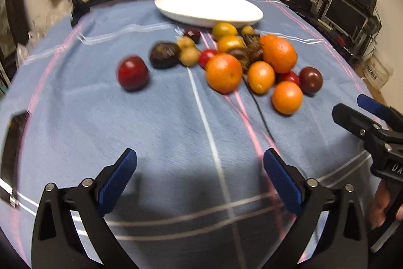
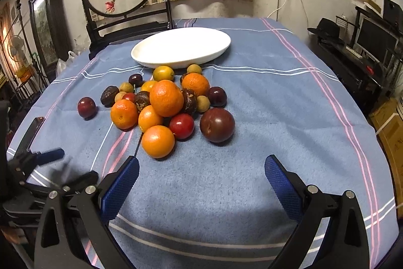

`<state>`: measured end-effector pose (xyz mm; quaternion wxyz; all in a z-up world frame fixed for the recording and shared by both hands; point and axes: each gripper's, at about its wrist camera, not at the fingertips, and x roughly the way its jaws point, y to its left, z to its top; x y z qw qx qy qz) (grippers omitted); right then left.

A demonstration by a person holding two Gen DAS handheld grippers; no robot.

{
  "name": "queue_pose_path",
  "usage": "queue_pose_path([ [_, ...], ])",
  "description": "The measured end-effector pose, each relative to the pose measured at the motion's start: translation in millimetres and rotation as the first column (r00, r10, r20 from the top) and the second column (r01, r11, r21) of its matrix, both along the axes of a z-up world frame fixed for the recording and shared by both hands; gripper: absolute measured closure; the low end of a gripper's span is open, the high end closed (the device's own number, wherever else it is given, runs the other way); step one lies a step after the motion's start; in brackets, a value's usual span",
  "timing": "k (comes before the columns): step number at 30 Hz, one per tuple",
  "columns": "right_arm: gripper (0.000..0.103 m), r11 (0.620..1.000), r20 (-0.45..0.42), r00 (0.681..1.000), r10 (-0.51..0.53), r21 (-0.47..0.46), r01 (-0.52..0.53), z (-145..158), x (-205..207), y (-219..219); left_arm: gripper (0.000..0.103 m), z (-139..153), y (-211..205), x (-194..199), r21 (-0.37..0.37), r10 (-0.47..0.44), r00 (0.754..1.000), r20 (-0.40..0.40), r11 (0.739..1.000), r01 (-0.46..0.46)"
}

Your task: Organize fruits

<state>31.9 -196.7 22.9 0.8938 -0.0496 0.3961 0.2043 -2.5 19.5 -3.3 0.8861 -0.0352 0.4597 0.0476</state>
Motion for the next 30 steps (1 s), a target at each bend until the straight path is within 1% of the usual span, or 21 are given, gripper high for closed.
queue_pose_path([
  [2, 0.003, 0.999, -0.037, 0.998, 0.042, 0.016, -0.041, -3, 3, 8, 0.004, 7, 11, -1, 0.024, 0.014, 1.000, 0.022, 1.000, -0.015],
  [4, 0.003, 0.998, -0.076, 0.995, 0.064, 0.005, -0.064, -10, 8, 19, 0.004, 16, 28, -2, 0.023, 0.053, 0.997, 0.052, 0.998, -0.054],
  [7, 0.012, 0.995, -0.103, 0.991, 0.087, -0.030, -0.091, -18, 12, 36, 0.004, 20, 47, -4, 0.000, 0.098, 0.992, 0.080, 0.995, -0.098],
  [10, 0.019, 0.992, -0.139, 0.985, 0.099, -0.064, -0.109, -27, 23, 53, 0.004, 15, 58, -2, -0.002, 0.118, 0.991, 0.061, 0.993, -0.118],
  [13, 0.034, 0.993, -0.185, 0.978, 0.093, -0.049, -0.104, -33, 36, 62, 0.004, 9, 58, 0, -0.024, 0.103, 0.994, 0.035, 0.994, -0.102],
  [14, 0.044, 0.994, -0.172, 0.982, 0.080, -0.064, -0.092, -33, 38, 64, 0.004, 8, 57, 1, -0.027, 0.098, 0.995, 0.029, 0.995, -0.097],
  [15, 0.056, 0.994, -0.163, 0.984, 0.071, -0.072, -0.084, -32, 38, 63, 0.004, 7, 56, 3, -0.032, 0.095, 0.995, 0.024, 0.995, -0.094],
  [17, 0.063, 0.996, -0.158, 0.985, 0.062, -0.050, -0.070, -32, 38, 59, 0.004, 6, 52, 8, -0.039, 0.087, 0.996, 0.012, 0.996, -0.086],
  [19, 0.063, 0.998, -0.155, 0.987, 0.047, -0.035, -0.054, -32, 36, 52, 0.004, 5, 47, 13, -0.045, 0.078, 0.997, 0.005, 0.996, -0.078],
  [21, 0.063, 0.998, -0.166, 0.984, 0.059, 0.007, -0.059, -32, 33, 43, 0.004, 5, 40, 20, -0.047, 0.061, 0.998, 0.003, 0.997, -0.061],
  [22, 0.063, 0.997, -0.171, 0.983, 0.069, 0.038, -0.063, -31, 30, 35, 0.004, 7, 36, 24, -0.053, 0.046, 0.999, 0.014, 0.998, -0.045],
  [23, 0.063, 0.997, -0.171, 0.983, 0.070, 0.049, -0.063, -31, 29, 30, 0.004, 8, 30, 28, -0.055, 0.025, 0.999, 0.029, 0.998, -0.024],
  [26, 0.063, 0.995, -0.175, 0.982, 0.073, 0.084, -0.059, -33, 24, 15, 0.004, 6, 13, 42, -0.012, -0.026, 0.999, 0.021, 1.000, 0.027],
  [28, 0.063, 0.991, -0.185, 0.979, 0.084, 0.118, -0.063, -35, 23, 7, 0.004, 1, 4, 52, -0.009, -0.078, 0.997, 0.001, 0.997, 0.078],
  [29, 0.063, 0.990, -0.185, 0.979, 0.090, 0.126, -0.067, -35, 22, 6, 0.004, -1, 0, 58, -0.015, -0.107, 0.994, -0.009, 0.994, 0.106],
  [30, 0.063, 0.989, -0.186, 0.978, 0.096, 0.132, -0.072, -35, 22, 5, 0.010, -4, -2, 61, -0.017, -0.120, 0.993, -0.013, 0.993, 0.120],
])
